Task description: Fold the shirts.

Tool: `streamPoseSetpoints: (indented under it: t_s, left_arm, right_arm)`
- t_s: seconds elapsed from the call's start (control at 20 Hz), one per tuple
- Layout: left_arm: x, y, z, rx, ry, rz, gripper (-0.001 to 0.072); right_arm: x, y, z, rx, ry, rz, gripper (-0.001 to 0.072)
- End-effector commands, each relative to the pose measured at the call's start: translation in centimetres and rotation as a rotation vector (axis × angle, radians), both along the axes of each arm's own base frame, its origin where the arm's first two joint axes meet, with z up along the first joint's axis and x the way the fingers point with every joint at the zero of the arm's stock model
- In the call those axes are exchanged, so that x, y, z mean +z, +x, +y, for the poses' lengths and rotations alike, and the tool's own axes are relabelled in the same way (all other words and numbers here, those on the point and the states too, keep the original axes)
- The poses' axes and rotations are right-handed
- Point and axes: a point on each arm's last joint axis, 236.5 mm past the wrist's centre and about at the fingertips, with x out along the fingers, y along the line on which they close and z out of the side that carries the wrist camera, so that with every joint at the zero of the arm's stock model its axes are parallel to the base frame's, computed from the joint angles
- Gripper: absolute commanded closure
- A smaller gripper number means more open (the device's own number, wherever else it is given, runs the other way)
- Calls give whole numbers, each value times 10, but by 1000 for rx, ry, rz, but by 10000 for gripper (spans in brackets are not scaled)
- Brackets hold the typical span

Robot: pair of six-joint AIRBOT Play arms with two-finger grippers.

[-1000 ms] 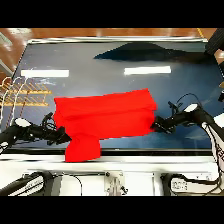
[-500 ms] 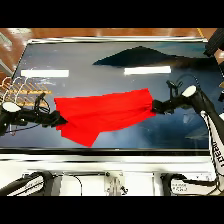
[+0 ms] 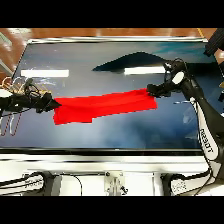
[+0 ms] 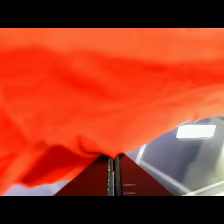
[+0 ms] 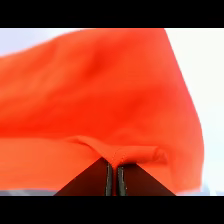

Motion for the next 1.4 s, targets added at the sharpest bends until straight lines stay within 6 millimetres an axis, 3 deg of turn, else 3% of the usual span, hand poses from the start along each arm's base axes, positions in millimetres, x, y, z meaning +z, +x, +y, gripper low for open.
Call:
streamPoseSetpoints:
  t_s: [0.0, 0.1, 0.3, 0.6, 0.95, 1.15, 1.2, 1.25, 1.3, 1.35]
  left_arm:
    - [-11, 32, -2, 41, -45, 14, 672]
    - [-16, 43, -3, 35, -47, 18, 672]
    - [-18, 65, 16, 118, -29, -11, 672]
    - [-11, 64, 21, 145, -87, -3, 672]
    - [-19, 80, 30, 208, -65, -31, 672]
    - [-40, 82, 19, 226, -77, 25, 669]
    - [-42, 80, 13, 211, -81, 37, 619]
    - [-43, 79, 9, 204, -82, 39, 514]
    - [-42, 79, 7, 199, -86, 39, 325]
    - [-40, 77, 7, 196, -91, 42, 236]
  right_arm:
    - [-14, 19, 9, -41, 5, -15, 646]
    - [-17, 28, 10, -70, 9, -43, 645]
    - [-11, 43, 6, -112, 15, -100, 646]
    - [-11, 44, 6, -114, 16, -104, 645]
    - [-17, 36, 7, -103, 15, -66, 645]
    - [-47, 12, 11, -75, 11, 66, 624]
    - [-52, 9, 11, -70, 10, 87, 618]
    - [-53, 8, 11, -70, 10, 92, 428]
    - [-52, 8, 12, -67, 13, 91, 173]
    - [-46, 7, 10, -40, 3, 84, 143]
